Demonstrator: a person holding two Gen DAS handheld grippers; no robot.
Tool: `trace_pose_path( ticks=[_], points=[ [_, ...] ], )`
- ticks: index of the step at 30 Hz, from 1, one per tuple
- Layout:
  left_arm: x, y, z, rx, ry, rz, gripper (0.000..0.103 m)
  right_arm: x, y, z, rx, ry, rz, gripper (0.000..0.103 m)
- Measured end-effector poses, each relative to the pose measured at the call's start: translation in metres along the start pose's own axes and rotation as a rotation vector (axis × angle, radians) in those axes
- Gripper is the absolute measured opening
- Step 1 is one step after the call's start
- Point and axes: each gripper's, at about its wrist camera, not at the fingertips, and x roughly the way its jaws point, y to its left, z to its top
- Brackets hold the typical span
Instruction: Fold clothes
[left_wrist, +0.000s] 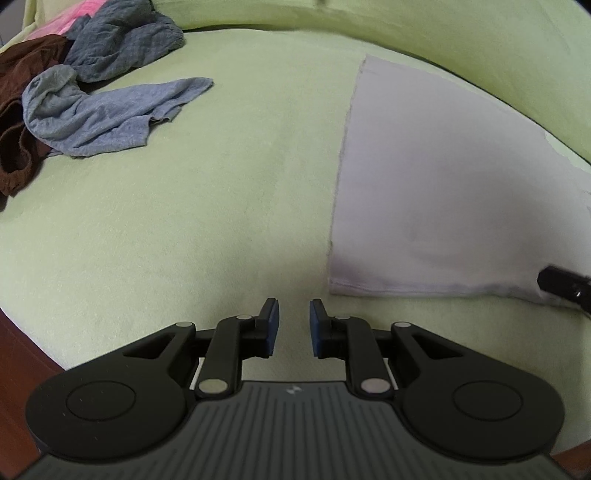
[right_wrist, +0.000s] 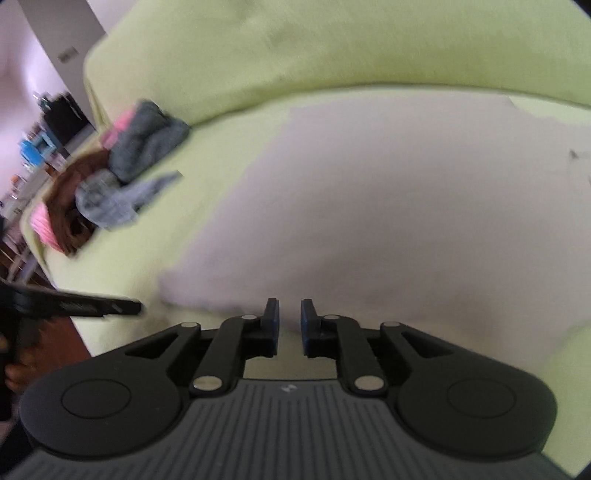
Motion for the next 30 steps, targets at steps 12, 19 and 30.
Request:
trace_pose_path(
  ticks=[12,19,30],
  points=[
    [0.002,0.03,-0.004,-0.048,0.013,0.012,0.021,0.111,0.086,0.01,-0.175,0.168,0.118,0.018],
    [0.001,0.027,-0.003,-0.042,0.004,-0.005,0.021,0.082,0.086,0.006,0.019,0.22,0.19,0.02],
    [0.003,0.039,0.0,-0.062,0.003,-0.005,0.021,0.102,0.049,-0.03,0.651,0.085,0.162,0.025]
  ],
)
